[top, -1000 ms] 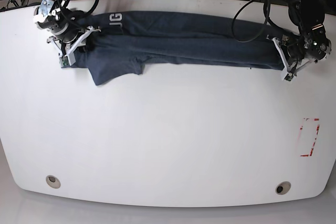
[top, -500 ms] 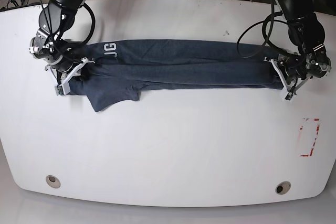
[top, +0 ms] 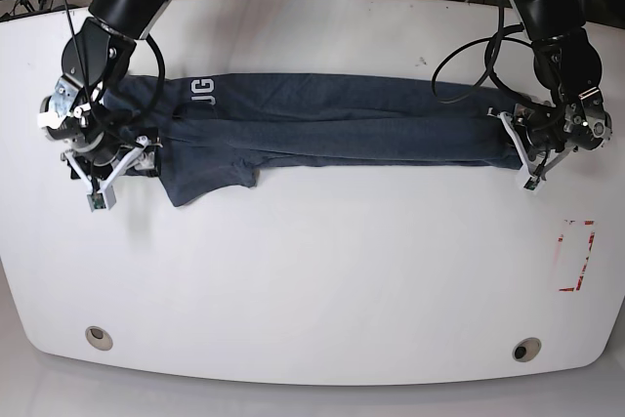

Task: Fold the T-shirt properly
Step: 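Lay the folded strip down and pull it taut between both grippers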

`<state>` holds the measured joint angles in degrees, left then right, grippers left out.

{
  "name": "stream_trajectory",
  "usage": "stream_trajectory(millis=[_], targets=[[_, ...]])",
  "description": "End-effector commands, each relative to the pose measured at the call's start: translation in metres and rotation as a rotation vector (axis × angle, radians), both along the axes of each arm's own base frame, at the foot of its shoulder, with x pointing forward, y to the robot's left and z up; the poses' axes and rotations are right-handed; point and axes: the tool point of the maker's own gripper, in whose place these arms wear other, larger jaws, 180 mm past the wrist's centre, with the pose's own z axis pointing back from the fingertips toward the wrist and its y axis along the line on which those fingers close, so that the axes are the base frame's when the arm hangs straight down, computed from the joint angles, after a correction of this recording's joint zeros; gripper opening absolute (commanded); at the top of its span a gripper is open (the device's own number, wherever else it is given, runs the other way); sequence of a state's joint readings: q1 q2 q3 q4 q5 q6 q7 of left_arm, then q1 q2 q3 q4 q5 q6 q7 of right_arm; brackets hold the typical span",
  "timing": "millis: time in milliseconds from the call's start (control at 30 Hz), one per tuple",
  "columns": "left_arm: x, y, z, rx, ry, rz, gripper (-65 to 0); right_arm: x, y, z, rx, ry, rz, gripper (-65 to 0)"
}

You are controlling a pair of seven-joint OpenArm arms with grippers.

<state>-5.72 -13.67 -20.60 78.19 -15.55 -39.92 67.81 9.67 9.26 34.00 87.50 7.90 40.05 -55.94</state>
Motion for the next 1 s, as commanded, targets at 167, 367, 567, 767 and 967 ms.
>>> stream_trajectory(millis=[167,367,567,767,967], targets=[[-0.026,0.002,-0.019,0.043,0.126,-0.013,-60.6,0.049,0.029,0.011,0.057,-0.051,0.089,-12.8],[-0.026,0.002,-0.019,0.043,0.126,-0.014,-60.6,0.06,0.04,-0.003,0.119,-0.034,0.099,-12.8],[-0.026,0.002,-0.019,0.043,0.126,-0.014,-60.6,0.066,0.046,-0.011,0.172,-0.056,0.09,-13.0],[-0.027,0.002,-0.019,0.043,0.127,-0.014,-60.6,0.062,0.05,-0.027,0.209,-0.029,0.083,-13.2],[-0.026,0.002,-0.019,0.043,0.126,-0.014,-60.6,0.062,0.051,-0.028,0.217,-0.036,0.08,-17.4]])
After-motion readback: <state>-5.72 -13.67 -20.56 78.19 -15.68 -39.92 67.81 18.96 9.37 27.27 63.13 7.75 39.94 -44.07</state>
